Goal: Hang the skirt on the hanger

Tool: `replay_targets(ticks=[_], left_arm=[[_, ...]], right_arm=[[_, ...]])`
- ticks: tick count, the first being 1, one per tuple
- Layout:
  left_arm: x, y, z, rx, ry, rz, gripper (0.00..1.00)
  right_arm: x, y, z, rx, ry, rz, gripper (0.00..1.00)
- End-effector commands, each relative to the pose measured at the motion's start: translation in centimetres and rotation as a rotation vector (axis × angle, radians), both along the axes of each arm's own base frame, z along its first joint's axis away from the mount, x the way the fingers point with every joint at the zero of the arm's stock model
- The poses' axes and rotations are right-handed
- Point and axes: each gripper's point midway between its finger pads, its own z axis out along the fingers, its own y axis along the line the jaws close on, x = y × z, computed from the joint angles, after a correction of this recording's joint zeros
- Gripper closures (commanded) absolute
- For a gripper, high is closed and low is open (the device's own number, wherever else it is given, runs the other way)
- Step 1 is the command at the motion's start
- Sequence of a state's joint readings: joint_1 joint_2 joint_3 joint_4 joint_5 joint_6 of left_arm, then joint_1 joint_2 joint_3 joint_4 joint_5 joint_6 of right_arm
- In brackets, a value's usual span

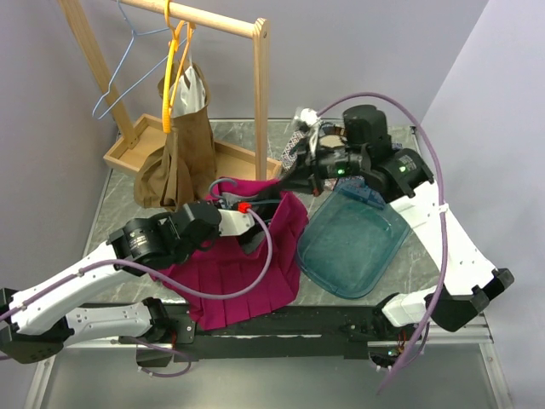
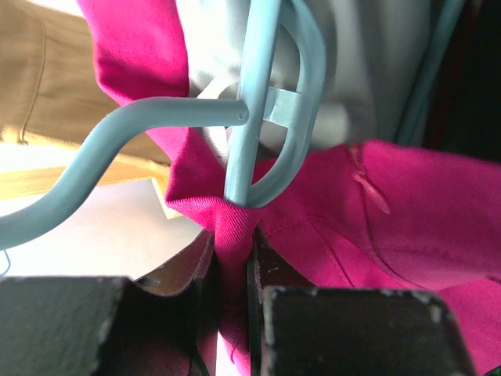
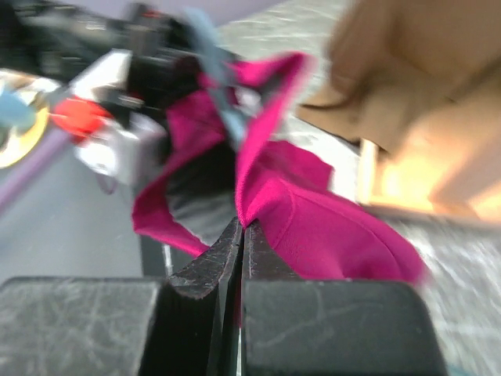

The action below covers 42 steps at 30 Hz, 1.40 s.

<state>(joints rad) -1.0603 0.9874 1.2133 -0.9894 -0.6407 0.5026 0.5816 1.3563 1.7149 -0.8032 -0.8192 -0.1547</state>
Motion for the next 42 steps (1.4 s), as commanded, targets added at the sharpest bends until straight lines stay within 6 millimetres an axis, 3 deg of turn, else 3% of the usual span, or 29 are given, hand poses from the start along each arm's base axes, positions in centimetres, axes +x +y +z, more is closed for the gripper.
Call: replay_targets(ticks=[1,3,4,5,8,12,19,22,25,27,29,30,33,34,37,39,42], left_arm=[[-0.3,-1.8,2.6,-0.156,-0.017,-0.018,0.99],[-0.3,-2.2,3.4,-0.225,-0.035,-0.028,0.99],[-0.4,-2.1,3.5,-0.248,-0.041,-0.022,0.99],[-0.4,-2.2,3.6,-0.266,-0.044,-0.022,0.99],[-0.6,-2.2,4.5,-0.339,-0.054,-0.004,0.99],[-0.8,-1.7,6.0,-0.425,-0.072,0.027,0.99],[-1.3,-1.1,12.2,-0.671,-0.139,0.049,0.99],[-1.7,-0.6,13.3,-0.713,-0.145,0.048,0.99],[-2.0,-0.8,11.7,-0.676,-0.117,0.032,0.99],[-2.0,-1.0,10.6,-0.648,-0.093,0.028,0.99],[-1.9,-1.4,9.6,-0.623,-0.077,0.030,0.99],[-1.8,-1.6,9.7,-0.624,-0.083,0.024,0.99],[-1.4,-2.4,10.0,-0.638,-0.099,0.003,0.99],[-1.4,-2.5,10.4,-0.647,-0.107,-0.002,0.99],[-1.4,-3.1,11.2,-0.675,-0.121,-0.035,0.99],[-1.6,-3.8,11.1,-0.676,-0.113,-0.079,0.99],[-2.1,-4.7,10.2,-0.652,-0.100,-0.152,0.99]], right_arm=[[-4.4,2.6,1.8,0.047,-0.075,0.211,1.00],[-5.5,3.2,-0.7,-0.003,-0.082,0.268,1.00],[-7.4,3.6,-1.7,-0.026,-0.074,0.331,1.00],[-8.1,3.7,-3.3,-0.054,-0.053,0.359,1.00],[-10.6,3.6,-5.0,-0.083,-0.072,0.460,1.00],[-11.3,2.9,-4.8,-0.083,-0.122,0.497,1.00],[-12.4,3.7,-6.9,-0.238,-0.180,0.537,1.00],[-11.4,3.8,-2.6,-0.190,-0.266,0.513,1.00],[-10.0,3.1,1.4,-0.110,-0.369,0.422,1.00],[-10.1,2.5,3.1,-0.075,-0.411,0.406,1.00],[-10.7,2.3,3.4,-0.060,-0.405,0.429,1.00],[-11.4,2.5,3.0,-0.046,-0.382,0.471,1.00],[-12.1,3.6,-1.3,-0.122,-0.282,0.537,1.00],[-12.6,3.9,-3.6,-0.170,-0.240,0.568,0.99],[-13.3,3.9,-7.5,-0.259,-0.195,0.641,0.91],[-13.6,3.6,-8.4,-0.285,-0.170,0.669,0.81],[-13.8,2.6,-7.0,-0.277,-0.212,0.667,0.63]])
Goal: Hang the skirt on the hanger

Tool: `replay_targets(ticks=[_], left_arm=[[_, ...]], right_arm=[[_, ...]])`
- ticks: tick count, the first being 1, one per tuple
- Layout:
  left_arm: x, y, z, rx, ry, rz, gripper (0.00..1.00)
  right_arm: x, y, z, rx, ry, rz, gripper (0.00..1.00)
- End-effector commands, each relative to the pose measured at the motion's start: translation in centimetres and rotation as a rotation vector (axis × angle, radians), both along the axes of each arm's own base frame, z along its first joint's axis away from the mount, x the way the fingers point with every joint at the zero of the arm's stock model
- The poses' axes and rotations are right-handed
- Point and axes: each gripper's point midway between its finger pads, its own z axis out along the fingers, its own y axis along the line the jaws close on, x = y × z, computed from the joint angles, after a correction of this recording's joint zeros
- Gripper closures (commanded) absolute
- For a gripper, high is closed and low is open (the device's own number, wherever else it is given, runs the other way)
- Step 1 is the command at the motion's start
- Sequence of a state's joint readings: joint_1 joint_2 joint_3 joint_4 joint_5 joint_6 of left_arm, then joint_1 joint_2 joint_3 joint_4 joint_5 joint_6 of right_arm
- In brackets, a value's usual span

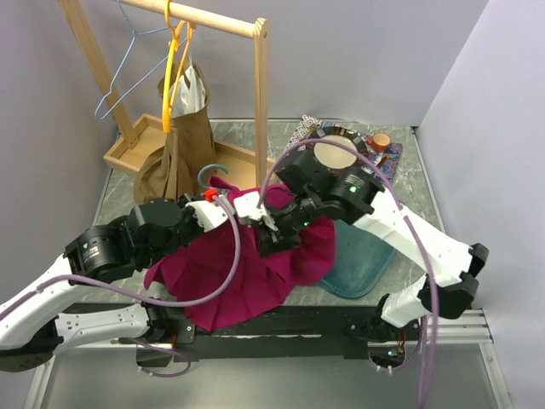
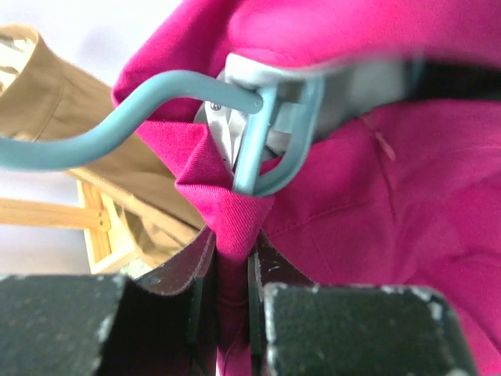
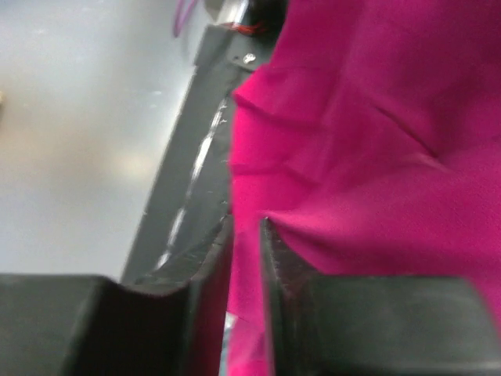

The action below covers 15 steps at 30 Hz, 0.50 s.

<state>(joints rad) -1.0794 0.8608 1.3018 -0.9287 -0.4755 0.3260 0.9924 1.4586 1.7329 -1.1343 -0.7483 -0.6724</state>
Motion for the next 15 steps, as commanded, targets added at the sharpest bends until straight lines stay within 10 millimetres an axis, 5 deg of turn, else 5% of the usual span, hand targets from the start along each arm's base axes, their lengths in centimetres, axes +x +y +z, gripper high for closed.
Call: replay_targets(ticks=[1,5,8,12,15], left_arm=[[0.3,-3.2,4.6,-0.216,-0.113,-0.093,0.99],[0.2,-3.2,2.8,-0.156,-0.131,-0.135,0.99],[0.0,-3.1,2.1,-0.149,-0.144,-0.153,0.99],[-0.6,-3.2,1.8,-0.151,-0.142,-0.192,0.99],[-1.2,-3.7,2.0,-0.162,-0.131,-0.238,0.99]], right_arm=[[-2.2,-1.8,1.7,0.014,0.000,0.081,0.60],[-2.2,-4.6,6.3,0.148,-0.012,0.065,0.47],[-1.2,-6.2,8.0,0.206,-0.026,0.012,0.43],[1.5,-7.0,8.8,0.239,-0.065,-0.088,0.37],[4.7,-7.1,8.2,0.231,-0.083,-0.177,0.20]])
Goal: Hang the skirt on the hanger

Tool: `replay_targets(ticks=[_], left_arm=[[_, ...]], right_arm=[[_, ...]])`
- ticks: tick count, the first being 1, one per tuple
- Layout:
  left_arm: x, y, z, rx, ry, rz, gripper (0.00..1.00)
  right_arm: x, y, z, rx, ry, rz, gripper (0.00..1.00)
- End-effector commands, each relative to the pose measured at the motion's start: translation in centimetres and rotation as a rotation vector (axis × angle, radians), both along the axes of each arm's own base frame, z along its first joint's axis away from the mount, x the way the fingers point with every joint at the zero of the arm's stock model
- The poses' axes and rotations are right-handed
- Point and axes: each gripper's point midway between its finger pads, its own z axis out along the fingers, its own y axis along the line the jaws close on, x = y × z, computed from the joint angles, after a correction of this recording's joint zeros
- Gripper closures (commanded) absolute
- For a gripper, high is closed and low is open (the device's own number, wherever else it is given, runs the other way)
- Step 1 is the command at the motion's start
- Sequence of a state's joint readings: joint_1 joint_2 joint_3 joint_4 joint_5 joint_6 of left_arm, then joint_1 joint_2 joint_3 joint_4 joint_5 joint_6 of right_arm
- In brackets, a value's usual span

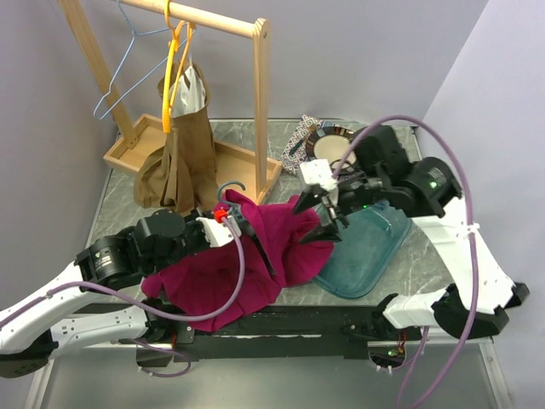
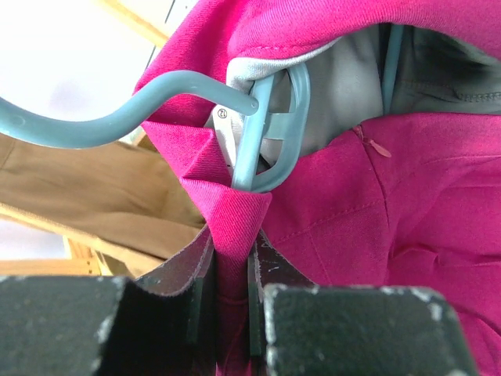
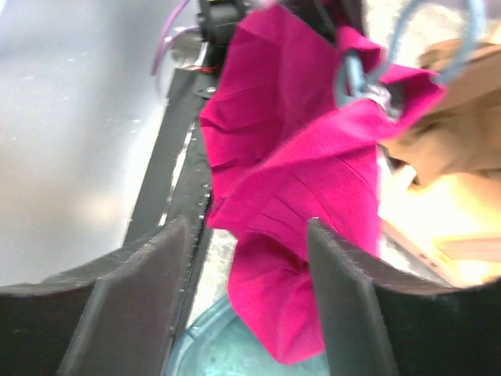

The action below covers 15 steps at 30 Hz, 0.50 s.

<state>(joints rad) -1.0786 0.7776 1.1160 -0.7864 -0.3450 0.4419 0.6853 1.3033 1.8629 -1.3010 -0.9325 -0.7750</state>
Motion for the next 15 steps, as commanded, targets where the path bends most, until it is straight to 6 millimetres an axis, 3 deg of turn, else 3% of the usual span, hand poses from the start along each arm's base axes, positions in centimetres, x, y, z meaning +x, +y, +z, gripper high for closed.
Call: replay_targets(ticks=[1,10,11,13,15], left_arm=[[-0.7,-1.9,5.0,-0.193,-0.080,-0.095,0.99],[-1.9,-3.2,5.9,-0.279,-0.059,-0.173,0.99],[-1.9,-3.4,5.9,-0.283,-0.055,-0.171,0.99],[-1.8,-3.6,6.0,-0.296,-0.051,-0.171,0.99],[-1.9,-3.7,6.2,-0.312,-0.048,-0.175,0.99]], right_arm=[[3.0,0.3,0.0,0.024,-0.031,-0.048,0.19],[4.1,4.1,-3.1,-0.019,0.038,0.039,0.18],[3.0,4.9,-3.5,-0.032,0.040,0.078,0.19],[2.6,5.4,-5.0,-0.078,0.049,0.071,0.22],[1.7,6.1,-6.4,-0.102,0.070,0.079,0.33]])
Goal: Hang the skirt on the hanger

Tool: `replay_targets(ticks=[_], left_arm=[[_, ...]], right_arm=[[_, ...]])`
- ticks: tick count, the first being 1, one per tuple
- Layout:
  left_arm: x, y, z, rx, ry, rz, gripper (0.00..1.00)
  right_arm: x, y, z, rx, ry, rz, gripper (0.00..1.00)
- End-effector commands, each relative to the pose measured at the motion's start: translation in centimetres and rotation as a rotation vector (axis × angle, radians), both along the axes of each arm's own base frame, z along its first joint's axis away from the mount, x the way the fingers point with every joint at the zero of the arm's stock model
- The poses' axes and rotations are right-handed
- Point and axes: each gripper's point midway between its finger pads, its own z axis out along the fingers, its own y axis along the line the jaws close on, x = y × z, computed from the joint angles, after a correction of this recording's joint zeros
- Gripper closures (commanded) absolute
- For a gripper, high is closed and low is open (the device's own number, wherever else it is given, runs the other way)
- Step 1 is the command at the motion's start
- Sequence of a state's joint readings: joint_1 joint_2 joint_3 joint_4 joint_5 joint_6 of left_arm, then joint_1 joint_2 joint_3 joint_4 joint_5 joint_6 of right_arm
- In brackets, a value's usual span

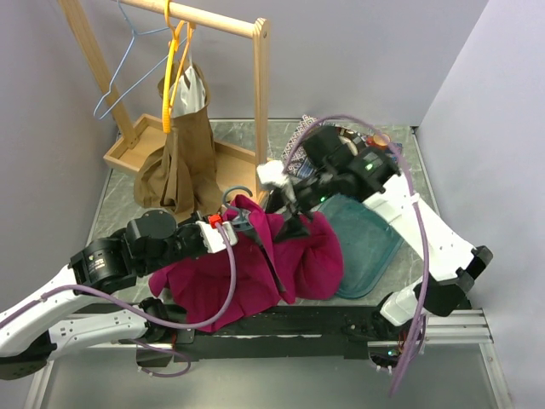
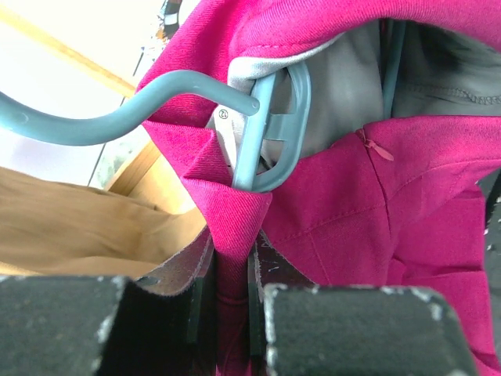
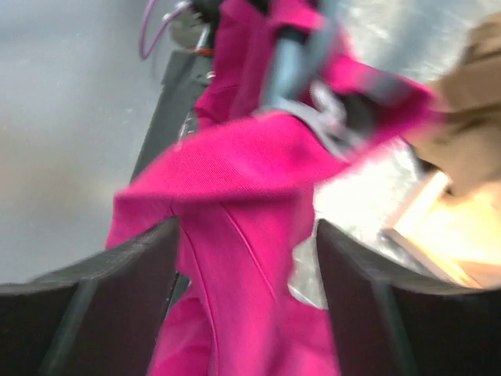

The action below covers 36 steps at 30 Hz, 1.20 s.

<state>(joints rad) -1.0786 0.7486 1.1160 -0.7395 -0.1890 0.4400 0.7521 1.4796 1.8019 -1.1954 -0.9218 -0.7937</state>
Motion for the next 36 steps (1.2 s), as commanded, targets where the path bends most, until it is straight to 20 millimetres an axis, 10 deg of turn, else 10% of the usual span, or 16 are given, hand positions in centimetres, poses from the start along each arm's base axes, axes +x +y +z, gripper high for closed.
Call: replay_targets(ticks=[1,6,9,13,17,36], left_arm=[[-0.2,-1.7,5.2,-0.233,-0.051,-0.030,0.99],[-0.5,-1.6,6.1,-0.310,-0.060,-0.030,0.99],[-0.9,-1.5,6.3,-0.363,-0.024,-0.025,0.92],[-2.0,-1.1,7.0,-0.482,0.065,-0.014,0.39],[-2.8,-0.1,7.5,-0.571,0.119,0.004,0.16],[1.0,-4.2,7.0,-0.616,0.300,0.206,0.16]], right_arm=[[-1.6,1.3,-1.2,-0.013,0.004,0.021,0.39],[-1.6,1.2,-2.1,-0.034,0.034,-0.004,1.00],[-1.0,0.8,-1.4,-0.025,-0.007,-0.053,1.00],[0.3,-0.5,-0.1,-0.002,-0.058,-0.134,1.00],[1.1,-1.6,0.3,0.024,-0.077,-0.192,1.00],[2.2,-2.7,-0.4,0.029,-0.055,-0.278,1.00]])
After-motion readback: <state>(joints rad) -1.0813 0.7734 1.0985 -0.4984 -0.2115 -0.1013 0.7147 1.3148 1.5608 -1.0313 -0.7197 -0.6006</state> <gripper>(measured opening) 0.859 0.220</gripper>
